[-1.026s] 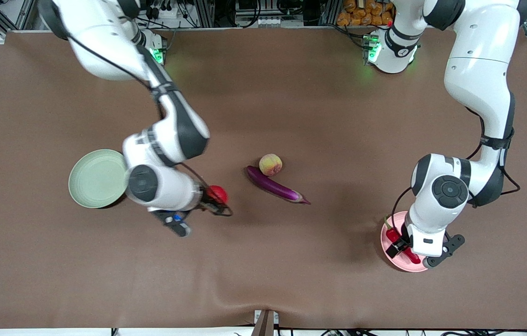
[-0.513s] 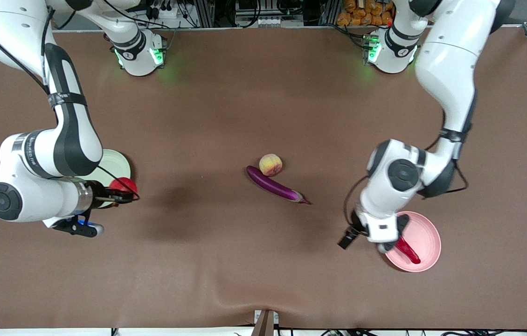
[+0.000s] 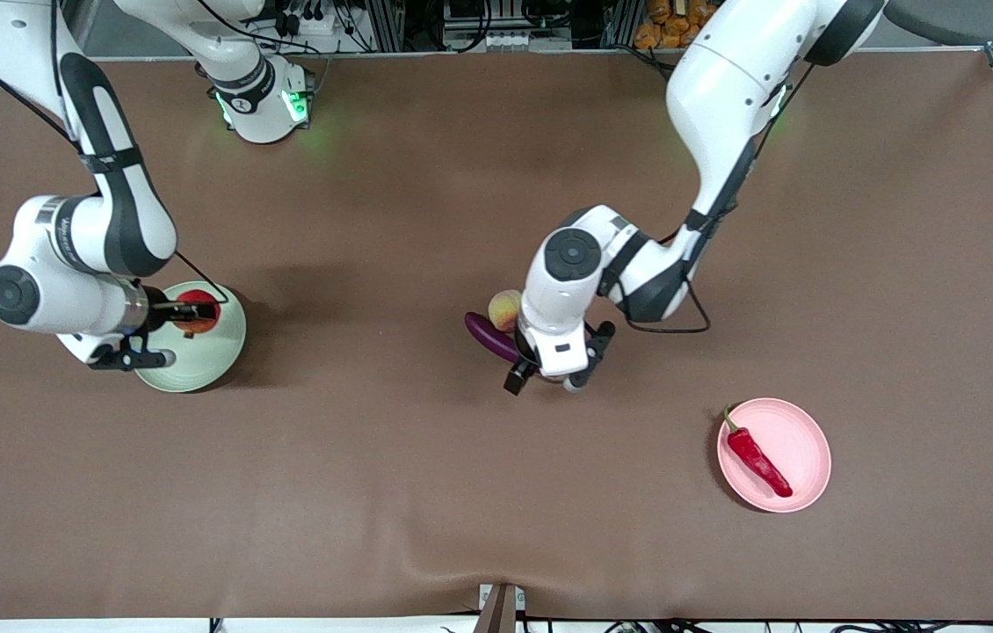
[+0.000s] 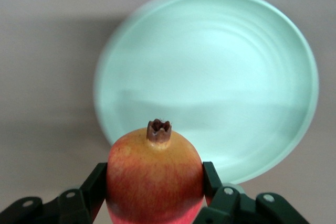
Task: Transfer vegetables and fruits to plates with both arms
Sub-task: 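Grasp the purple eggplant with the left gripper while the right gripper lowers the pomegranate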
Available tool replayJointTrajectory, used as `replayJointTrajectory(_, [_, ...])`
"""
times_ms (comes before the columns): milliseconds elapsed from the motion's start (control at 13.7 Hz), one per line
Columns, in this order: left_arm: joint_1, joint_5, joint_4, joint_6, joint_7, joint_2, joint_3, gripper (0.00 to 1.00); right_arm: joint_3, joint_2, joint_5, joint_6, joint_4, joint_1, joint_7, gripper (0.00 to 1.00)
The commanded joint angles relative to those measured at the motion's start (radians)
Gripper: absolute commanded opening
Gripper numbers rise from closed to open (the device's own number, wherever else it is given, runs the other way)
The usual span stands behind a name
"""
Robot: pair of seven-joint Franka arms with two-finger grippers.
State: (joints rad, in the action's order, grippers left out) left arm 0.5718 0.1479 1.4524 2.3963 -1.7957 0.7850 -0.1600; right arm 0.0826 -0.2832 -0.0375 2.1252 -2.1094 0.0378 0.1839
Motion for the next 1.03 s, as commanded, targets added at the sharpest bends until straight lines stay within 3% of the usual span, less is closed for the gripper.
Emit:
replayJointTrajectory(0, [0.057, -0.01, -0.012, 0.003, -0.024, 0.049, 0.06, 1.0, 0.065, 0.05, 0.008, 0.122, -0.124, 0.014, 0.13, 0.0])
replayJointTrajectory(513, [0.117, -0.005, -0.014, 0.009, -0.057, 0.097, 0.103, 1.0, 0.068, -0.016, -0.004, 0.236, -0.13, 0.016, 0.131, 0.0])
replayJointTrajectory(586, [0.14, -0.004, -0.012, 0.009, -0.06, 0.097, 0.134, 0.76, 0.068, -0.023, -0.004, 0.237, -0.126, 0.017, 0.131, 0.01])
replayJointTrajectory(659, [0.161, -0.01, -0.012, 0.009, -0.065, 0.097, 0.152, 0.07, 0.068, -0.036, -0.004, 0.242, -0.119, 0.019, 0.131, 0.22])
replayJointTrajectory(733, [0.164, -0.005, -0.012, 0.008, -0.085, 0.094, 0.154, 0.0, 0.068, -0.037, -0.004, 0.242, -0.113, 0.017, 0.128, 0.82])
replayJointTrajectory(806, [0.164, -0.004, -0.012, 0.0, -0.088, 0.086, 0.155, 0.0, 0.068, -0.037, -0.004, 0.233, -0.098, 0.016, 0.124, 1.0])
replayJointTrajectory(952, [0.161, -0.001, -0.013, -0.047, -0.082, 0.039, 0.181, 0.0, 0.068, -0.037, -0.004, 0.185, -0.04, 0.01, 0.124, 1.0])
